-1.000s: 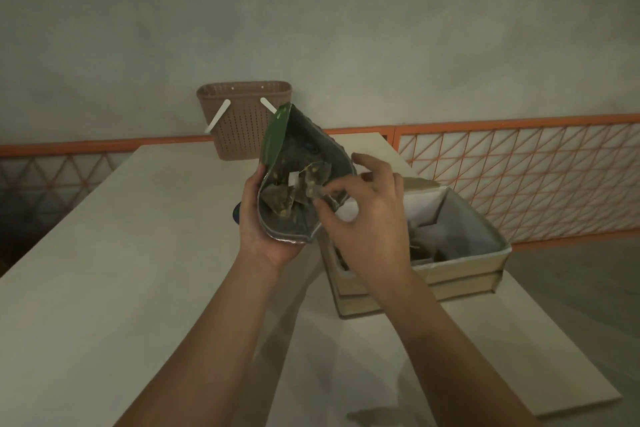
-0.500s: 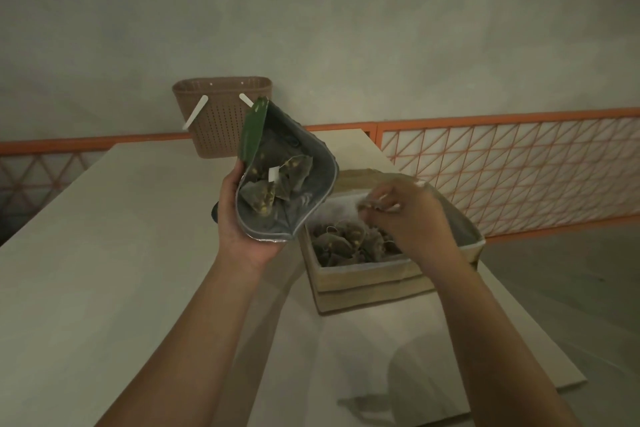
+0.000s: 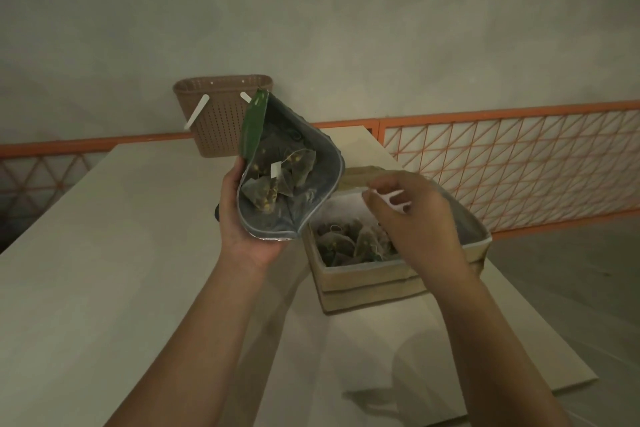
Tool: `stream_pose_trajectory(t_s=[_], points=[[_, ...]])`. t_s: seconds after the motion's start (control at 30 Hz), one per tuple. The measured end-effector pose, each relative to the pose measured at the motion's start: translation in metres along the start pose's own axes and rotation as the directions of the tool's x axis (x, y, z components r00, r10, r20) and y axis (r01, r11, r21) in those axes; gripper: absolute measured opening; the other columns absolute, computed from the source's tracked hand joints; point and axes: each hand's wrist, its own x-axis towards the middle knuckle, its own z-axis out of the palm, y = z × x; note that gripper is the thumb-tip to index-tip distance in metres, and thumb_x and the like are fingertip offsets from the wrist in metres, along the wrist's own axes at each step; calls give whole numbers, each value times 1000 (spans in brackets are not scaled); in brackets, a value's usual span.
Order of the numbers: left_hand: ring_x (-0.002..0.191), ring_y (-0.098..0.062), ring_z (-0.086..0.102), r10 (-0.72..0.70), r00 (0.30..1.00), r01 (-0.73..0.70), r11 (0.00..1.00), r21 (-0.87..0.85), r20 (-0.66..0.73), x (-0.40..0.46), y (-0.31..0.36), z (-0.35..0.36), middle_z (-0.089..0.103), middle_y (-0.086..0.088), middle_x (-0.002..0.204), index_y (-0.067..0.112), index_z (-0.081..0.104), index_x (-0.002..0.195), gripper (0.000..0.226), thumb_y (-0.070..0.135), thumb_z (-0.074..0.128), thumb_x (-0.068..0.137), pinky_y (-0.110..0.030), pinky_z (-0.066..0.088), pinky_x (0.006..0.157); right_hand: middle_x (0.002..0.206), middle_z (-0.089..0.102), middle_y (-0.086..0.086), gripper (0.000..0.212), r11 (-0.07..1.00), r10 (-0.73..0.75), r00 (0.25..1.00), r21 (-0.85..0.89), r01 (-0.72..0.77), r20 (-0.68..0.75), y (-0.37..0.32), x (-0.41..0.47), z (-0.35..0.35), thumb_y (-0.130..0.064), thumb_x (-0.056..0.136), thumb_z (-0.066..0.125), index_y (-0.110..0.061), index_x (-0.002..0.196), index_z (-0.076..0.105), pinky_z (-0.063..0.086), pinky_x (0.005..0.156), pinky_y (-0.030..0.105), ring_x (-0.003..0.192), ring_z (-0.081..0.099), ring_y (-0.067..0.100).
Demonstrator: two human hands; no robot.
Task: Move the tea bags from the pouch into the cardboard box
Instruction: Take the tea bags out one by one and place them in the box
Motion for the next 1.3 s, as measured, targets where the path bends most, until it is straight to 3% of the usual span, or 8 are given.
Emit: stream_pose_trajectory(t_s=[0.13,0.2,0.3,0.43,0.67,0.93,1.1,1.3], points=[[97,-30,73,-28,999,28,1000,7,-15,1,1,3,73,-11,112,15,67,124,54,55,37,103,-40,61,83,89,63,-8,15,944,-231,958,199,263,-170,-42,-14,5,-13,87,68,-24,98,67,48,68,18,81,57,7],[101,-28,70,-40,999,41,999,18,-23,1,2,3,69,-12,116,14,54,141,60,57,38,102,-39,60,84,89,66,-8,13,929,-344,936,115,351,-78,-55,-15,18,-15,86,70,-20,99,72,46,71,13,81,57,4],[94,-26,72,-57,997,57,998,15,-45,0,1,0,70,-11,109,13,58,134,57,56,45,99,-35,61,78,94,70,-3,15,899,-430,902,-82,431,29,-67,-9,43,-18,85,71,-18,99,75,51,80,21,92,60,10],[103,-26,72,-27,998,26,999,-18,-61,-3,-1,-3,71,-8,116,16,67,125,48,51,47,98,-36,61,84,107,67,3,21,854,-428,896,-270,444,120,-80,6,65,-24,89,65,-19,108,73,54,88,36,106,58,20],[117,-27,66,-18,997,18,1000,8,-69,1,-3,-5,67,-7,129,19,59,140,54,50,52,96,-38,55,97,119,57,3,24,846,-362,911,-342,409,195,-76,12,72,-33,90,64,-22,109,72,50,95,39,116,51,21],[93,-28,73,-1,998,4,999,39,-60,3,-9,9,73,-10,110,15,74,110,46,50,53,91,-39,61,80,91,67,-4,8,952,-300,954,70,298,4,-64,11,36,-14,86,69,-15,90,63,59,71,33,82,65,10],[92,-30,74,-46,999,46,999,1,-24,9,-13,20,72,-13,114,12,67,126,53,53,48,98,-39,62,74,82,69,-6,8,930,-285,945,195,313,-158,-61,9,11,-13,88,69,-14,91,62,57,64,21,74,66,5],[144,-33,42,-80,996,80,997,-3,-26,17,-9,11,44,-11,157,23,44,153,65,55,51,96,-48,38,116,82,68,1,11,826,-112,921,481,295,-373,-59,4,-11,-9,90,68,-11,90,57,55,59,33,72,68,17]])
